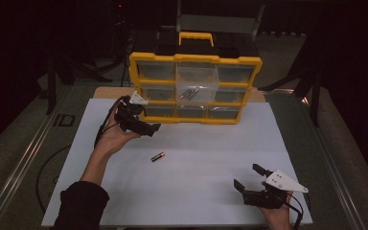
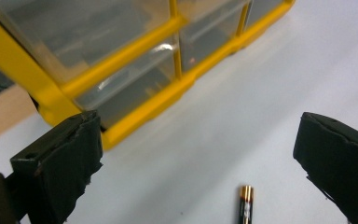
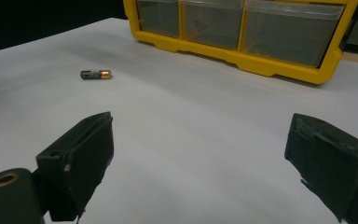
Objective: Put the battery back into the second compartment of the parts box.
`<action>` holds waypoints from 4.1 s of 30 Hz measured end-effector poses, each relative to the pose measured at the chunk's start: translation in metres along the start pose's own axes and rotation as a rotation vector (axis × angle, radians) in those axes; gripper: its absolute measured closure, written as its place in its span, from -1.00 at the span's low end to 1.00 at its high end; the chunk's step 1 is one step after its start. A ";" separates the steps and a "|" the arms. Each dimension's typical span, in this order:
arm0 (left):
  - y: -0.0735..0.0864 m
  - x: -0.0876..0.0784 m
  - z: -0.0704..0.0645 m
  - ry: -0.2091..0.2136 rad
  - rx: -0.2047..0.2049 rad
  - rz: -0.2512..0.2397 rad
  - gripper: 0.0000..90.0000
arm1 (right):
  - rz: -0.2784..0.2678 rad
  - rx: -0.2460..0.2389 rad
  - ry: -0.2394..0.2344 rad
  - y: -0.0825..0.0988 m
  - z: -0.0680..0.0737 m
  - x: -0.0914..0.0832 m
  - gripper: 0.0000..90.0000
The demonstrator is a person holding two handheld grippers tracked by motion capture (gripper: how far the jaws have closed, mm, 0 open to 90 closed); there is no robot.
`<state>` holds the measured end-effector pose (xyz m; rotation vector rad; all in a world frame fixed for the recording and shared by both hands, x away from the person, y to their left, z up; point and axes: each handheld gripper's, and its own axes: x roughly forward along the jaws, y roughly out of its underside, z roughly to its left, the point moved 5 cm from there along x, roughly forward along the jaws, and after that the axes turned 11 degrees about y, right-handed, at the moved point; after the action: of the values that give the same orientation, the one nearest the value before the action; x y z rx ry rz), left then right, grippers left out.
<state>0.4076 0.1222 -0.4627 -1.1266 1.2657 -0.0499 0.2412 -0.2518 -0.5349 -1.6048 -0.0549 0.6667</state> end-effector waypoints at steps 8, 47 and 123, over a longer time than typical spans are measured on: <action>0.019 0.010 0.000 0.001 -0.002 0.023 -0.99 | 0.000 0.000 -0.001 0.000 0.000 0.000 -0.83; 0.074 0.074 -0.026 0.066 0.060 0.229 -0.32 | 0.001 -0.002 -0.002 0.000 0.001 0.000 -0.83; -0.072 -0.048 -0.026 0.159 0.136 0.053 0.73 | -0.001 -0.004 -0.007 0.000 0.001 0.001 -0.83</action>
<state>0.4076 0.0979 -0.3754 -0.9865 1.4116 -0.1862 0.2413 -0.2506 -0.5353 -1.6060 -0.0621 0.6711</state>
